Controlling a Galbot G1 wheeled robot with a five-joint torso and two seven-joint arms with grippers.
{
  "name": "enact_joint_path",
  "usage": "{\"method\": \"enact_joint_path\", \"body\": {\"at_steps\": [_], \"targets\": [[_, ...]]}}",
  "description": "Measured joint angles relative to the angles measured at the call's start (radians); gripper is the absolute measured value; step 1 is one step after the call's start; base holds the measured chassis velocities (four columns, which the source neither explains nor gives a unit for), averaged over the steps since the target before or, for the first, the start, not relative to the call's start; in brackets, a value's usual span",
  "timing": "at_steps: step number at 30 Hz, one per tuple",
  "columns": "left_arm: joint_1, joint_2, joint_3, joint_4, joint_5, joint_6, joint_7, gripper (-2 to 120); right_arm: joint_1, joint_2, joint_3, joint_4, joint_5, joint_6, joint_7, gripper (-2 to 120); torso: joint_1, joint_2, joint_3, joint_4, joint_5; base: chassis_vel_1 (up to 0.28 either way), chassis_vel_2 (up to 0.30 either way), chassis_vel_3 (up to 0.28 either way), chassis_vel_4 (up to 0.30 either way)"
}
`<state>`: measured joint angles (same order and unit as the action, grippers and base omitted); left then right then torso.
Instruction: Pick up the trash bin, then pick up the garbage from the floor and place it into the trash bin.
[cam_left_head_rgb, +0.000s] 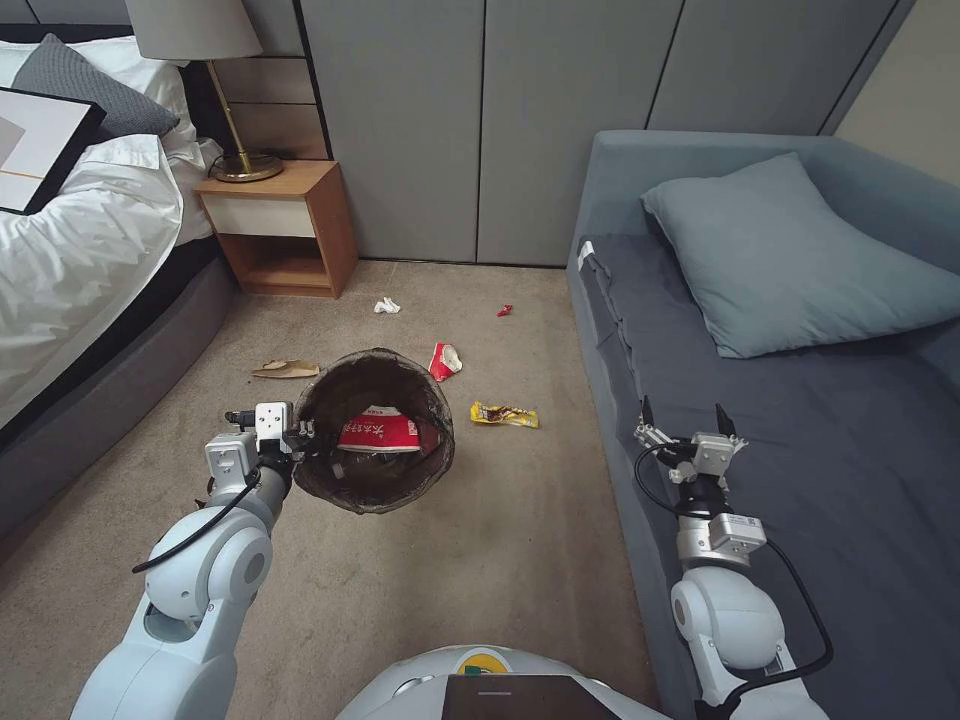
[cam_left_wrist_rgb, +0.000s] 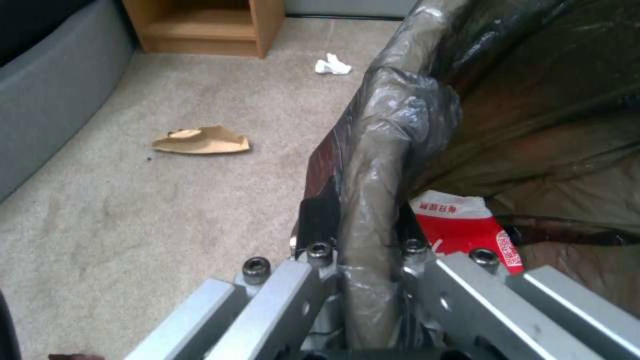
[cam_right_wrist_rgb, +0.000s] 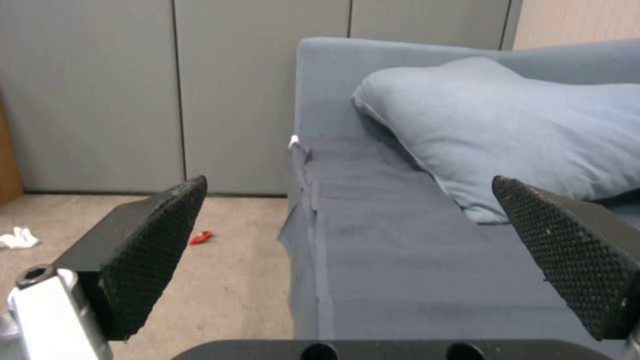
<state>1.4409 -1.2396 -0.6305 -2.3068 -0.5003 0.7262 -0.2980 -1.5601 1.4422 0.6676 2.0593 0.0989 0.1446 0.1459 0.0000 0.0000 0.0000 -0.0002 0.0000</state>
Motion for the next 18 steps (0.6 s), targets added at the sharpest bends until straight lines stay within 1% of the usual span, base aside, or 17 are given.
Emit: {"method": "enact_joint_path", "body": {"at_steps": [5,14,18], "targets": [[0.001,-0.004,0.000,0.001,0.005,0.000,0.001,0,-0.002,-0.003,0.001,0.001,0.004,0.001,-0.019,100,0.000,0.000,0.000,0.0000,0.0000,0.000,0.000,0.000,0.000],[0.013,-0.017,0.001,0.001,0.018,-0.006,0.007,0,0.009,-0.007,0.003,-0.014,-0.005,0.010,-0.023,100,0.000,0.000,0.000,0.0002,0.0000,0.000,0.000,0.000,0.000],[0.012,-0.015,-0.001,0.001,0.020,-0.006,0.010,0,0.011,-0.007,0.002,-0.017,-0.006,0.010,-0.021,100,0.000,0.000,0.000,0.0001,0.0000,-0.036,0.080,0.082,-0.079]]}}
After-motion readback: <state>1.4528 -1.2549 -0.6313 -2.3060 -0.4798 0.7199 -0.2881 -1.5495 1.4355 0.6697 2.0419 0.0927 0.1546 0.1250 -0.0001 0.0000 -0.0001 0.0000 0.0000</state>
